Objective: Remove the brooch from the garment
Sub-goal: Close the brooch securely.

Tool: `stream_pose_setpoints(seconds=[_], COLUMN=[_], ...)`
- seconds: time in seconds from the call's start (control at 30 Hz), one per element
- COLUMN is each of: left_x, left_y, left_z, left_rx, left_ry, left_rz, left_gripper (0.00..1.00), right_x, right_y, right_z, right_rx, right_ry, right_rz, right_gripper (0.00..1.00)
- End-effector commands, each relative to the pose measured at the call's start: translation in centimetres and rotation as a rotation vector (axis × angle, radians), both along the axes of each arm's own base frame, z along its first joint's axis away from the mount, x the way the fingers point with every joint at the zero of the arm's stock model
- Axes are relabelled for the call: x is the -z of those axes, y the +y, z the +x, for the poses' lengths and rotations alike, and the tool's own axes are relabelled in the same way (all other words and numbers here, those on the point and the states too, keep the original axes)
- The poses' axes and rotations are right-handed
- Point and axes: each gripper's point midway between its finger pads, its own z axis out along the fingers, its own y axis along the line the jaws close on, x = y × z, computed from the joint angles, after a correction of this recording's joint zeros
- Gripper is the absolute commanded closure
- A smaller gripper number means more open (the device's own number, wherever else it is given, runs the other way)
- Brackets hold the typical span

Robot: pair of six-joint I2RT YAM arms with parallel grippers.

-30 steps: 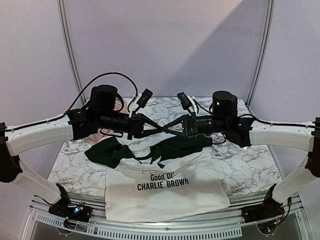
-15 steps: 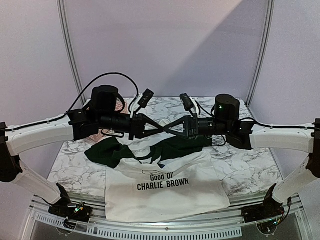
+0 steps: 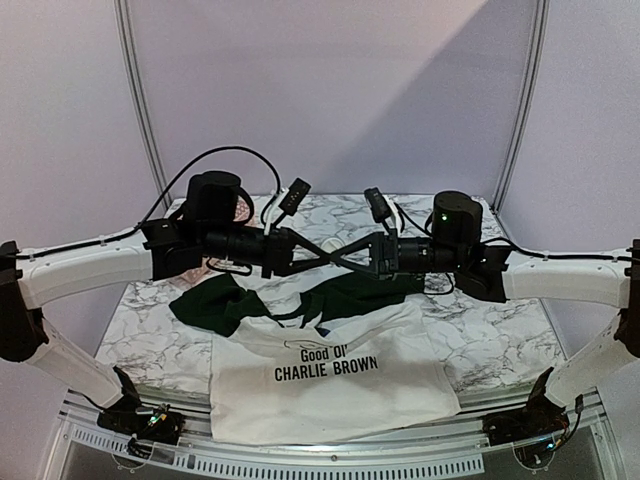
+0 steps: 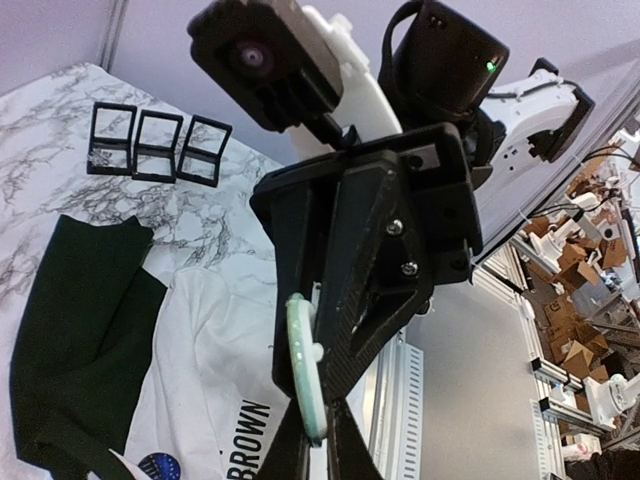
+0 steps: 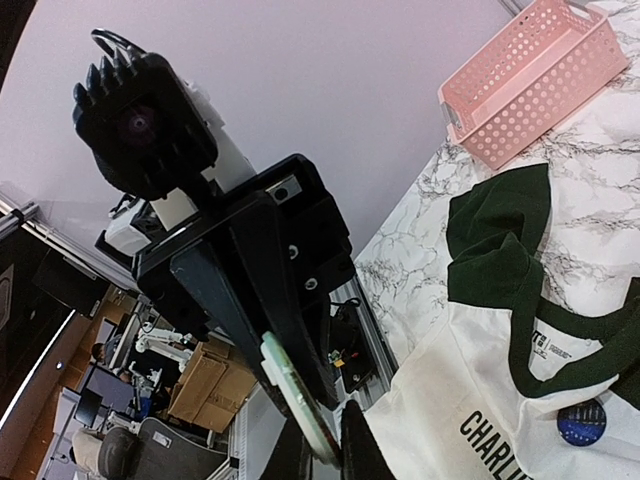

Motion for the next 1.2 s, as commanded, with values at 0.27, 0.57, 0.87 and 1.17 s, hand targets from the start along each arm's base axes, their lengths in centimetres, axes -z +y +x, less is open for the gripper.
stream_pose_setpoints(seconds=[0.27,0.57,0.87,1.17], left_x=[1.9,3.8,3.9,3.9], left_y=[0.0,0.3,0.4,0.4], left_z=[1.0,2.8,3.9,3.9], left_rx=[0.039,-0.013,-0.038,-0.035], left_ry=[0.143,0.224,0.236,0.241], left_rz=[0.013,0.041,0.024,0.019], left_gripper=[1.00,1.00,1.00,1.00], right_x=[0.7,0.0,-1.3,-2.9], right_y=[-2.7,-2.6,-2.8,-3.3], right_z=[4.4,3.7,2.6,1.7], right_rx=[0.219,0.175,0.130,0.112], right_ry=[0.033,-0.004,-0.092,-0.173], right_rz=[-0.023,-0.010,0.001,0.002], right_gripper=[1.00,0.99,0.85,0.77])
